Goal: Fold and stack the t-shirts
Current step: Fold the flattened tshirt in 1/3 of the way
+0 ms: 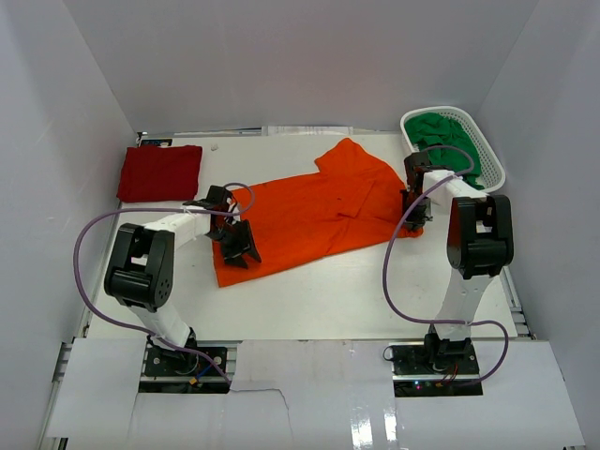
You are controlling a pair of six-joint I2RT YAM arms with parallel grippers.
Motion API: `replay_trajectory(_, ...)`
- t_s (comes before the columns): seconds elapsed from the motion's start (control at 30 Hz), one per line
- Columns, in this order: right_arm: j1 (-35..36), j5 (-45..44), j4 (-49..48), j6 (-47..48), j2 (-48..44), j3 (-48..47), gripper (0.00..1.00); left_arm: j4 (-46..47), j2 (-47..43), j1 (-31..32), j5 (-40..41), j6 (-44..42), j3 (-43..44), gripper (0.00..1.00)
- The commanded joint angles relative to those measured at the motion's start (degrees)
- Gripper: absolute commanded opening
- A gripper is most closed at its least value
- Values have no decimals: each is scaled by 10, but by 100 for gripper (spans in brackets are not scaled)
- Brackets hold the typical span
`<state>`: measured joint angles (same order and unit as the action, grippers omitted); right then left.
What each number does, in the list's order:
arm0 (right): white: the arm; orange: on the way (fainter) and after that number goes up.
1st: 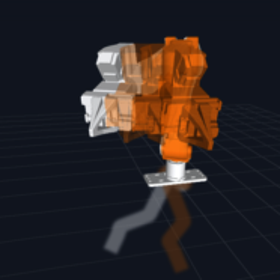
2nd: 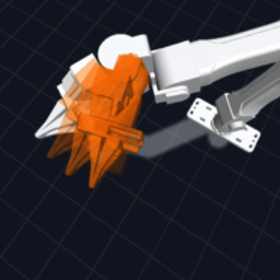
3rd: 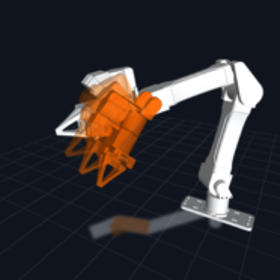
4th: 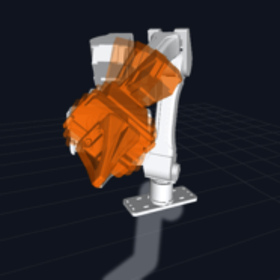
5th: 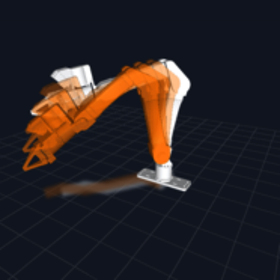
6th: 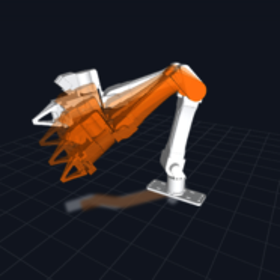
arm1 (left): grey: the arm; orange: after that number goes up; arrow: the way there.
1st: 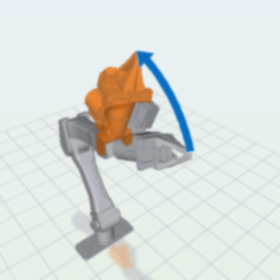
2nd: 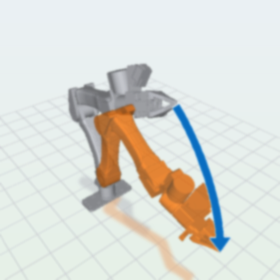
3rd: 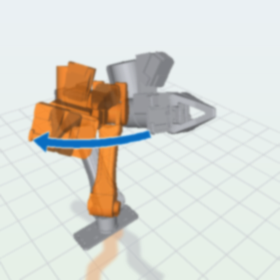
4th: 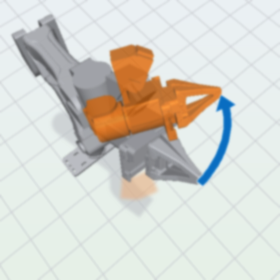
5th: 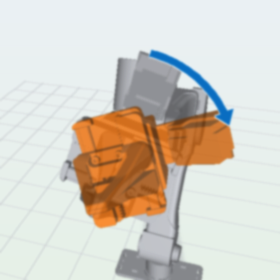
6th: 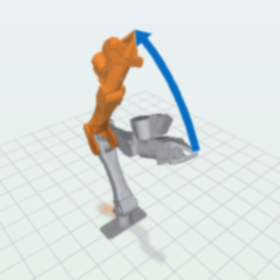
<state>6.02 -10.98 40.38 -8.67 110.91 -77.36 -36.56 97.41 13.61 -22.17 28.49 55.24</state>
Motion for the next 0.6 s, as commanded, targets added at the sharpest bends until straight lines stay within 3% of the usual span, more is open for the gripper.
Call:
replay_trajectory(0.0, -6, -80, 27, -8, 7, -6, 8, -68, 14, -3, 147, -48, 21, 57)
replay_trajectory(0.13, -6, -98, 41, -8, 9, -2, 8, -84, 23, -3, 207, -77, 41, 57)
replay_trajectory(0.27, -6, -111, 65, -9, 7, 1, 9, -89, 31, -4, 210, -79, 45, 57)
replay_trajectory(0.33, -6, -117, 76, -14, 0, 1, 19, -84, 33, -4, 202, -77, 43, 57)
replay_trajectory(0.37, -4, -120, 76, -16, -11, 0, 35, -84, 32, -4, 198, -77, 43, 57)
replay_trajectory(0.47, -3, -120, 76, -22, -36, -16, 59, -84, 30, -3, 207, -79, 43, 57)
replay_trajectory(0.57, 3, -96, 93, -25, -67, -50, 63, -88, 24, -4, 213, -80, 43, 57)
